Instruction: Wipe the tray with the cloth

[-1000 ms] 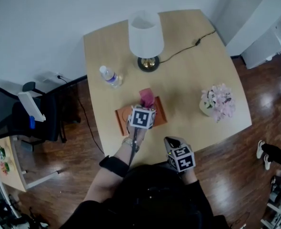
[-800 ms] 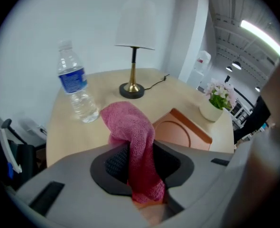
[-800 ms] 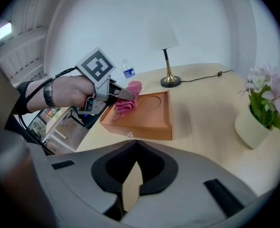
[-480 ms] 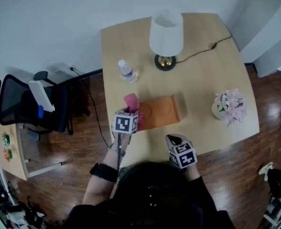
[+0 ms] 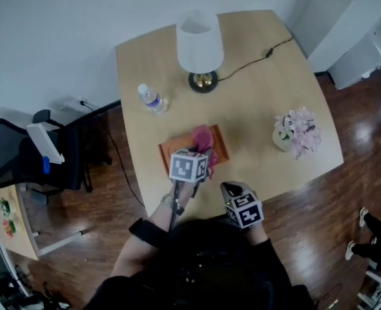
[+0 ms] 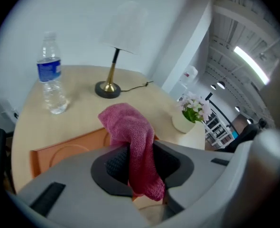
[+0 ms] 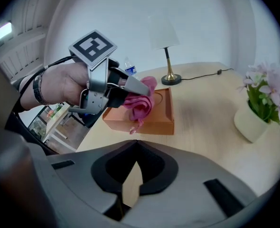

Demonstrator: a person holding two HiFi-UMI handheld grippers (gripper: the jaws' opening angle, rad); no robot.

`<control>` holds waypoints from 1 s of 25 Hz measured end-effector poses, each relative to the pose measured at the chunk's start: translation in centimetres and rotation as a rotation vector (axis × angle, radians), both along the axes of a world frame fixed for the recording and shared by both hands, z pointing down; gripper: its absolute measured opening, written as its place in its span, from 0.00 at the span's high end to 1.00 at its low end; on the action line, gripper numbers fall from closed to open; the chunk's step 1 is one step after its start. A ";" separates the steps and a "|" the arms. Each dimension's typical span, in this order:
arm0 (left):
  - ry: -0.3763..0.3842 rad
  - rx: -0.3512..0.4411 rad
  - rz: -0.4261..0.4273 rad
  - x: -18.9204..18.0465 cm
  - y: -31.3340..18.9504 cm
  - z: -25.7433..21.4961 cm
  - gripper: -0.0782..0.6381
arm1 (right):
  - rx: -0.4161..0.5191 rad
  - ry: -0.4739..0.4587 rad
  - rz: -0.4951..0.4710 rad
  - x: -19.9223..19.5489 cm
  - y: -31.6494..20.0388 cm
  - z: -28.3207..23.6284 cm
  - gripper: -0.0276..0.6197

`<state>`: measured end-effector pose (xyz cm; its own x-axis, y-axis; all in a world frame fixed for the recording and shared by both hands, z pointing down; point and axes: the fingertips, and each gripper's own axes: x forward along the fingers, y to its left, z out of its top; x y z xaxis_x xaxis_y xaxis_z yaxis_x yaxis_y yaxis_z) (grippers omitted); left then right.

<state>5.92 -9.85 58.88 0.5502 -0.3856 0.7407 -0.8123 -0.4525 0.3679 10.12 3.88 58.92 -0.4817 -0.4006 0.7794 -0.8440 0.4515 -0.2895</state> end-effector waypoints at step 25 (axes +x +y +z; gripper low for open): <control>-0.070 -0.038 0.048 2.0 2.4 3.8 0.73 | -0.030 -0.010 -0.024 0.6 0.6 0.4 0.95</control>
